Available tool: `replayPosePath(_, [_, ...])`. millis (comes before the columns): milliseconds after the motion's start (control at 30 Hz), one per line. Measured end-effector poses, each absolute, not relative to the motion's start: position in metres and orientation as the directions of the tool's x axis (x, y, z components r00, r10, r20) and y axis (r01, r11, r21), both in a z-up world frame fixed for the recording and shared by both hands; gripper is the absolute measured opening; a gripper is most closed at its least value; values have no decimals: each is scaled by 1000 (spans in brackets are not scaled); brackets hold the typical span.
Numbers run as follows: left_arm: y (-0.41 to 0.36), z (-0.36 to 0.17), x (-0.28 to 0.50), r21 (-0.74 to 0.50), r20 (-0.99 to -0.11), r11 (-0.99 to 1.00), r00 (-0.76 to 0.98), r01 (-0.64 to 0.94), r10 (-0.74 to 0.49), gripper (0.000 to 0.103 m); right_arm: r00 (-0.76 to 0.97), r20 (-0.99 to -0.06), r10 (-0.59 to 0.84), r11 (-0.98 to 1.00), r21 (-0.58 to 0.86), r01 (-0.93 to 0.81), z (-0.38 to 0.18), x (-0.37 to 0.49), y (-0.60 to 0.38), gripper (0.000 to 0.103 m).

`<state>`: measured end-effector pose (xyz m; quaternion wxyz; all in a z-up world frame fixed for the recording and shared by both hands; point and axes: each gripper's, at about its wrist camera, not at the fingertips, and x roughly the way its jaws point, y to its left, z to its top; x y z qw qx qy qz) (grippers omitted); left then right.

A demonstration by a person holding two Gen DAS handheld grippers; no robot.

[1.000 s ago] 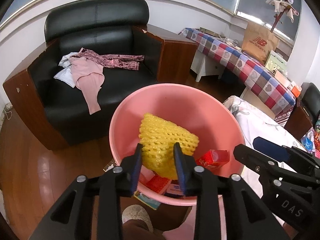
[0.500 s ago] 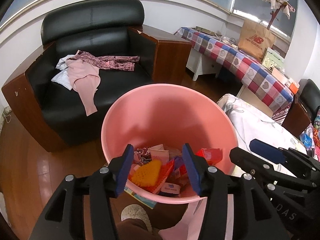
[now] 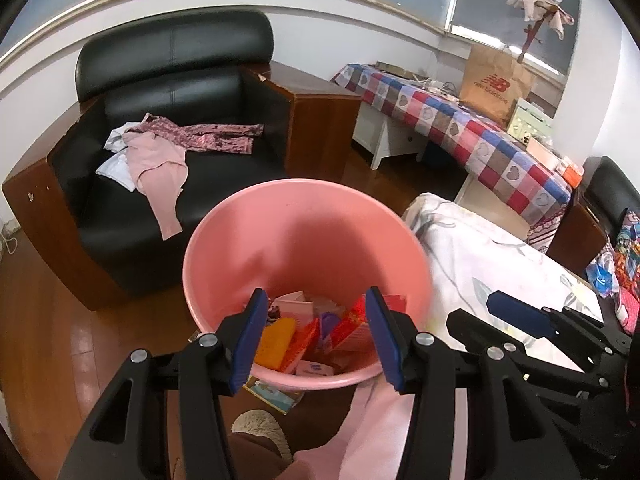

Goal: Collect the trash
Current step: 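Raise the left tool up and away from the bin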

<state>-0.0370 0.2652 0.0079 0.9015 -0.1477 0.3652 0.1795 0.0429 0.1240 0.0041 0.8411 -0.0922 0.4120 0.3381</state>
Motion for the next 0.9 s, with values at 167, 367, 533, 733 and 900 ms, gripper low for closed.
replayPosePath(167, [250,16,-42,-130,-698,899,683,-419,218,50,445,-750,489,763,121,-635,6,38,111,46])
replayPosePath(367, [232,27,-51,-112,-670,907,705,-407,233,49,477,-738,478,771,93,-630,11,27,96,46])
replayPosePath(533, [220,35,-57,-110,-654,906,716,-409,244,43,489,-730,478,779,95,-619,14,17,82,46])
replayPosePath(733, [203,37,-62,-105,-651,912,721,-396,237,31,514,-717,471,794,90,-602,16,4,66,46])
replayPosePath(900, [192,38,-66,-101,-649,921,727,-375,225,26,533,-709,463,805,84,-588,16,-4,56,46])
